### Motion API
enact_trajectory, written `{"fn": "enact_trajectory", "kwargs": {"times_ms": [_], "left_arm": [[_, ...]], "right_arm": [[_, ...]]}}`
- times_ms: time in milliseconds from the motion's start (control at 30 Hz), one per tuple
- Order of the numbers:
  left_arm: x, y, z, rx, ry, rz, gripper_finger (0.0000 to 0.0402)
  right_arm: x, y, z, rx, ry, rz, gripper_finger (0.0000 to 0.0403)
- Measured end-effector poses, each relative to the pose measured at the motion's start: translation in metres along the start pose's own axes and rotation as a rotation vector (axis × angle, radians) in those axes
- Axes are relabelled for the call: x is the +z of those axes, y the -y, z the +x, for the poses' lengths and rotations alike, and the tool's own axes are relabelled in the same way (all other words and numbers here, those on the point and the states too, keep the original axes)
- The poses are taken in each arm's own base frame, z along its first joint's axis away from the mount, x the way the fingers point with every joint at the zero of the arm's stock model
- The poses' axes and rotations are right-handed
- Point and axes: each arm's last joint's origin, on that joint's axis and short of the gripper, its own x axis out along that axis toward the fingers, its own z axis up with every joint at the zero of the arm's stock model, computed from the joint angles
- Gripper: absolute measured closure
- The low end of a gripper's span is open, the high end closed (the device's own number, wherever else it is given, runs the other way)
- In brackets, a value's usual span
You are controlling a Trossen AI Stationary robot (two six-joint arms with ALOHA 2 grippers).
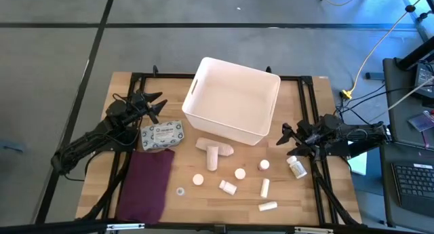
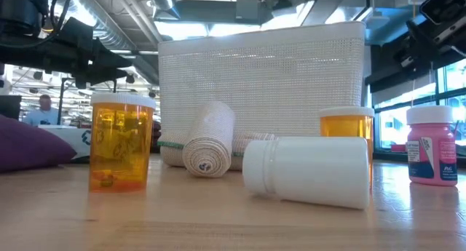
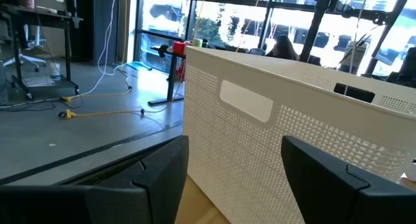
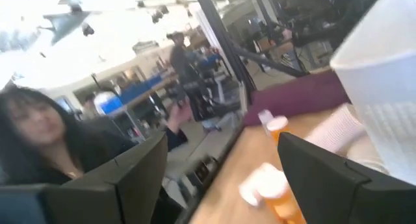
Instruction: Pick & place medical supplies in basket/bin
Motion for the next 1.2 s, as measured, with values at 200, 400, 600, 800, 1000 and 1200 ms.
{"fn": "enact_trajectory", "kwargs": {"times_ms": [200, 400, 600, 800, 1000, 1200], "left_arm": [[0.0001, -0.0002, 0.0000, 0.008, 0.002, 0.000, 0.0164], [0.0001, -0.0004, 0.0000, 0.014, 0.004, 0.000, 0.0164], [0.0021, 0.0000, 0.0000, 0.010, 0.024, 0.000, 0.0164], [0.0053, 0.0007, -0.0001, 0.003, 0.057, 0.001, 0.0164], [0.0057, 0.0019, -0.0002, -0.034, 0.055, 0.002, 0.0164], [0.0055, 0.0022, -0.0002, -0.046, 0.052, -0.003, 0.0159]], "right_arm": [[0.0080, -0.0057, -0.0005, 0.051, 0.080, -0.097, 0.0108], [0.0078, -0.0055, -0.0004, 0.049, 0.078, -0.099, 0.0108], [0.0072, -0.0051, -0.0004, 0.046, 0.072, -0.116, 0.0108], [0.0059, -0.0043, -0.0003, 0.037, 0.060, -0.203, 0.0108], [0.0054, -0.0039, -0.0002, 0.032, 0.055, -0.267, 0.0108], [0.0054, -0.0038, -0.0002, 0.031, 0.055, -0.267, 0.0108]]}}
